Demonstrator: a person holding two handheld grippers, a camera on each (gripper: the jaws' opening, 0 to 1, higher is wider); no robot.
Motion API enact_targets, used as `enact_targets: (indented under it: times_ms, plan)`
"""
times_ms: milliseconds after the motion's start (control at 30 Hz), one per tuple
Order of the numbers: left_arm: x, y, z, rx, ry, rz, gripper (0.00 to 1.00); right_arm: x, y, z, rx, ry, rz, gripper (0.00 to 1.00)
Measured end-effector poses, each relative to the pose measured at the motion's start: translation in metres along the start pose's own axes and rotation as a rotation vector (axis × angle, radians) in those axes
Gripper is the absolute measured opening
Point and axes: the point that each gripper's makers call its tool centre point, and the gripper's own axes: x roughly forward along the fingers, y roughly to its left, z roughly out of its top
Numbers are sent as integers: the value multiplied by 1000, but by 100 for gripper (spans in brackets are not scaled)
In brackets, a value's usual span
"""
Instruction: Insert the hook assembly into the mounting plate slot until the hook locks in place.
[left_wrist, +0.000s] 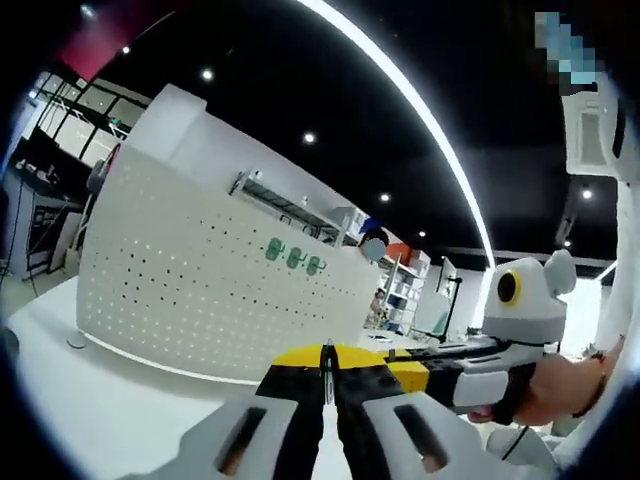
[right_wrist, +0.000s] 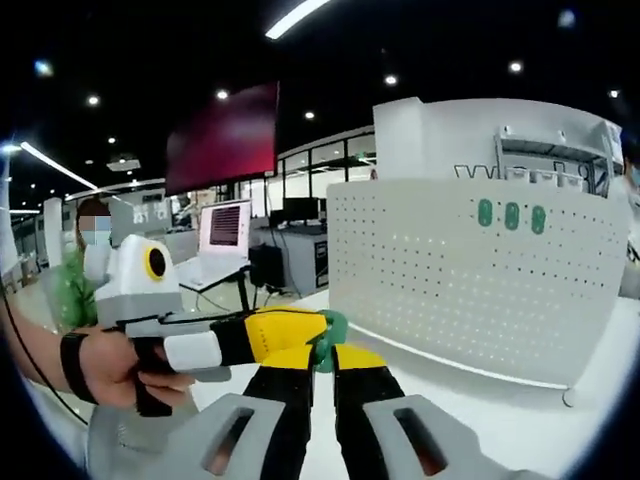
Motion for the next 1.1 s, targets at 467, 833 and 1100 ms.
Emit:
enact_targets:
  times_ms: [467,833,1100]
  plan:
    - [2,-10,1,125,-24,15,2,-7,-8,-2,93,19,5,1]
    - [3,0,4,119,-3,-5,3,2,-5,-2,100,14,-7,0]
    - [-6,16,9,29,16,-22,8,13,3,1,123,21,-56,0]
